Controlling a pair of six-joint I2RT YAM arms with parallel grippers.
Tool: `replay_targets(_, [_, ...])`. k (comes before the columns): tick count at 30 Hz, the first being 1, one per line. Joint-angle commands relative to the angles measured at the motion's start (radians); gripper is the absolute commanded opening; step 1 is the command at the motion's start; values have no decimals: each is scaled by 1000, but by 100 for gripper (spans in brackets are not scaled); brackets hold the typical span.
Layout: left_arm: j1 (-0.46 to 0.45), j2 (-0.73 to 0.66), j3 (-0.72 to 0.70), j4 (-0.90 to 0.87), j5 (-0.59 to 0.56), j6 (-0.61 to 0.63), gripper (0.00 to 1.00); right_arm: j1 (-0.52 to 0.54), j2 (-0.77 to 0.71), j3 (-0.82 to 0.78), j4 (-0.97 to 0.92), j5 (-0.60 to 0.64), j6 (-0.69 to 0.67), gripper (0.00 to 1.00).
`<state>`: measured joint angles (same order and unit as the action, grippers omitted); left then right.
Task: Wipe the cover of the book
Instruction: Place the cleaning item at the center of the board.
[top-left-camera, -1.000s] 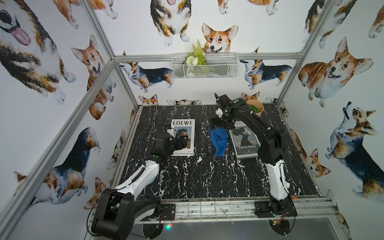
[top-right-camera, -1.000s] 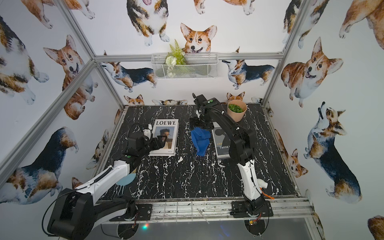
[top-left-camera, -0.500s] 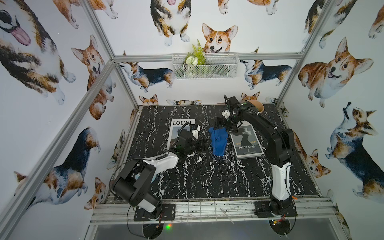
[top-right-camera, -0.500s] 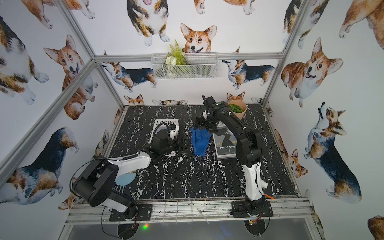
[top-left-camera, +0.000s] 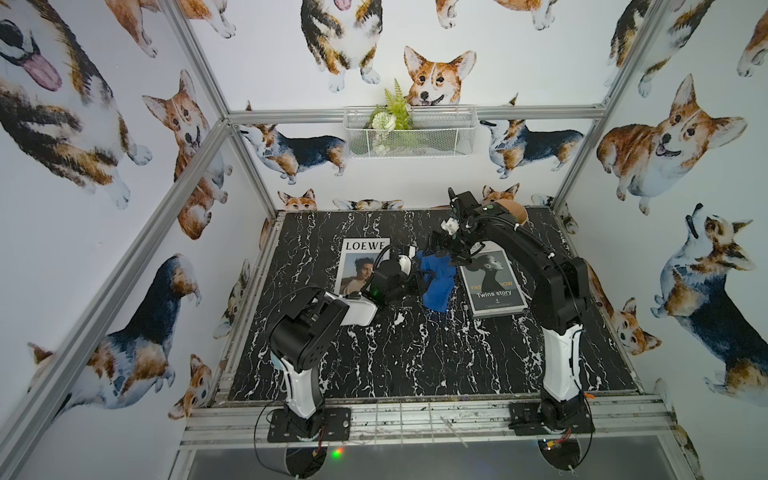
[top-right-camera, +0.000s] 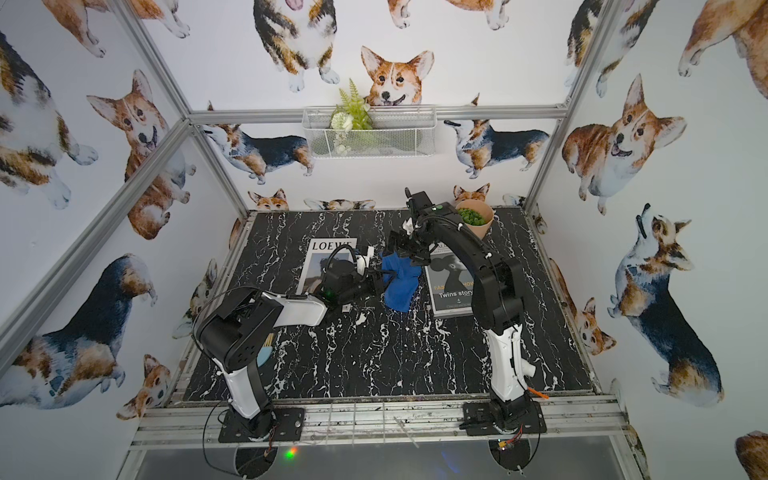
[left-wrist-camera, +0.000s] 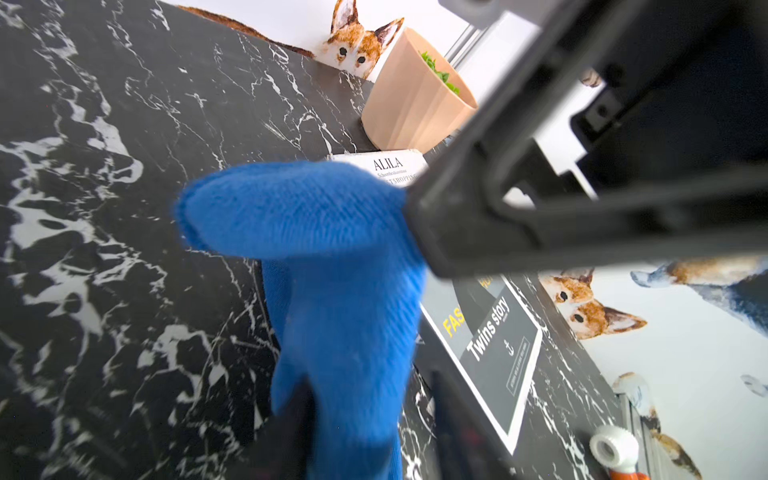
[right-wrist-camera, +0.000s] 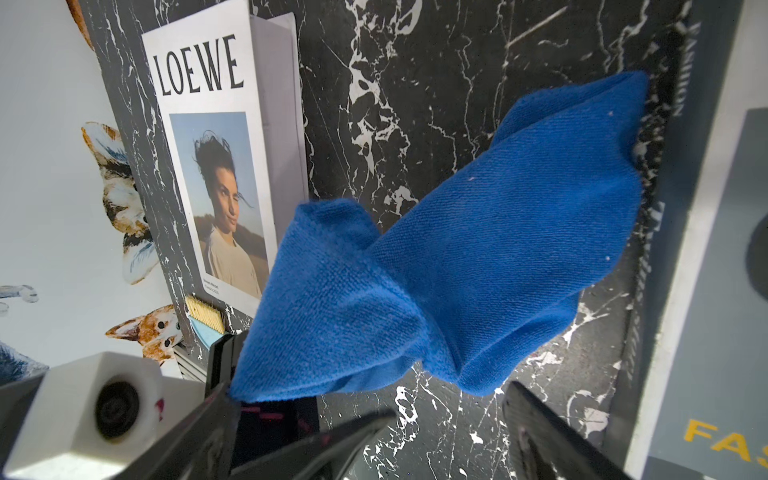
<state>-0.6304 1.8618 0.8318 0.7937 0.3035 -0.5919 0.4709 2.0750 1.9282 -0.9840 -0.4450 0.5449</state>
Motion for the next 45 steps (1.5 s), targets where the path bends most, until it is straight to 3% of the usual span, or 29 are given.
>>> replay_targets(1, [-2,24,61,-16,45,0,0,-12,-6,-5,0,5,-10,100])
replay_targets(6, [3,-17,32,-96,-10,40,0,-60,-27,-4,-17,23,-25,100])
replay_targets(18, [21,-44,12,-220,-6,85,3,-155,-74,-1,-25,22,-24,100])
replay_targets(20, [19,-75,81,-344,-25,129,41,-143,-72,-10,-22,19,-23,100])
replay_targets(21, [14,-92,99,-400,-43,152,66,-140,-72,-16,-21,21,-23,100])
replay_targets(22, [8,-115,122,-471,-71,188,99,-137,-74,-23,-17,21,-23,100])
replay_targets(29, [-29,-146,424,-1116,-292,424,100,-135,-99,-34,-22,64,-30,100])
replay_targets(32, [-39,-136,505,-1258,-313,456,100,-135,-109,-44,-18,71,-27,100])
replay_targets(40, [-34,-294,416,-1200,-324,417,100,-130,-184,-119,27,131,-36,100])
replay_targets(42, [-27,-356,355,-1147,-374,385,100,-130,-241,-174,70,213,-41,100])
replay_targets(45, [-24,-472,260,-1113,-555,352,100,-132,-345,-303,165,417,-71,100])
